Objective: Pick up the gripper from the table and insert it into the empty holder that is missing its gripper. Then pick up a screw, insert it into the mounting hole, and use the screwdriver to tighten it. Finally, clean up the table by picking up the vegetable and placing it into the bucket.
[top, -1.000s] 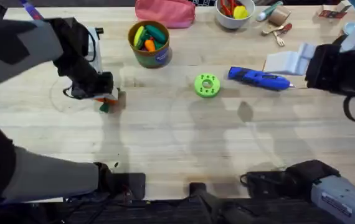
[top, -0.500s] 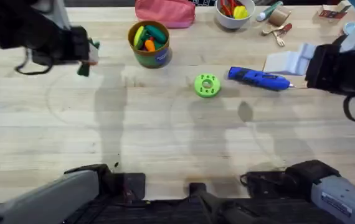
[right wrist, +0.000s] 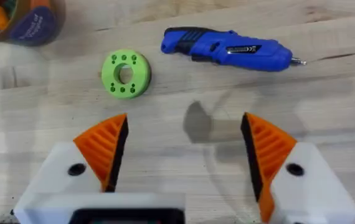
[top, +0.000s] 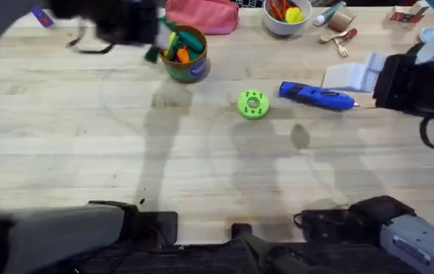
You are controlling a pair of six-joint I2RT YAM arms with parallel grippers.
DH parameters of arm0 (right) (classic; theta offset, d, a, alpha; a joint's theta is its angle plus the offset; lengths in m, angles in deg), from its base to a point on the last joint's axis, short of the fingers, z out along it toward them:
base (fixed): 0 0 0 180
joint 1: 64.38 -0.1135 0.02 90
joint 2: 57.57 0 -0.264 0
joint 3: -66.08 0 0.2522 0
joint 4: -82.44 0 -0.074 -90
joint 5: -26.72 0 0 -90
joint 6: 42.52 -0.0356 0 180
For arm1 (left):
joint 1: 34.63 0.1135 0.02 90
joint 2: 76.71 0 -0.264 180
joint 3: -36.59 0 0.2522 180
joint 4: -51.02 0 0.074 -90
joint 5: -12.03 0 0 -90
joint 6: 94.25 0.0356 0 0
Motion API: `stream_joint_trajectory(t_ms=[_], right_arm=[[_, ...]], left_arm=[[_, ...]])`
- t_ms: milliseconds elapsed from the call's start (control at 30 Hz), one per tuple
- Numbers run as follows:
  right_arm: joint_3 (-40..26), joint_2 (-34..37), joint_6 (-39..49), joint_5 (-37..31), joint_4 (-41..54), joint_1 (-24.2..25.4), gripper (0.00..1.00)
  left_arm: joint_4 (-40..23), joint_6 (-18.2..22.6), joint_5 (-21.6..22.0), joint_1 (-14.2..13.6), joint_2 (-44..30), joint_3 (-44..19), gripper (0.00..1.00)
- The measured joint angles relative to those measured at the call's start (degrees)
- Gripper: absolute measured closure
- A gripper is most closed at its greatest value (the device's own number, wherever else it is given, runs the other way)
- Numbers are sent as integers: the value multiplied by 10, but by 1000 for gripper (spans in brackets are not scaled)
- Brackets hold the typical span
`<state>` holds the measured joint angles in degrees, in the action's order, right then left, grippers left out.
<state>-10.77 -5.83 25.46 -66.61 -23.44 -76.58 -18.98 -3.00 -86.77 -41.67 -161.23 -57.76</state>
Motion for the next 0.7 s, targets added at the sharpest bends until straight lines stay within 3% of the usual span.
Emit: stream_joint_trajectory(t_ms=[167,367,533,600,700], right_arm=[[0,0,0,0,0,0,8],[0,0,0,0,0,0,8],[0,0,0,0,0,0,8],[0,0,0,0,0,0,8],[0,0,0,0,0,0,7]], left_arm=[[34,0,-5,-36,-104,-52,980],[89,0,-5,-49,-199,-89,980],[90,0,-4,-51,-217,-91,980],[91,2,-4,-51,-216,-92,721],[87,2,-4,-50,-216,-96,247]])
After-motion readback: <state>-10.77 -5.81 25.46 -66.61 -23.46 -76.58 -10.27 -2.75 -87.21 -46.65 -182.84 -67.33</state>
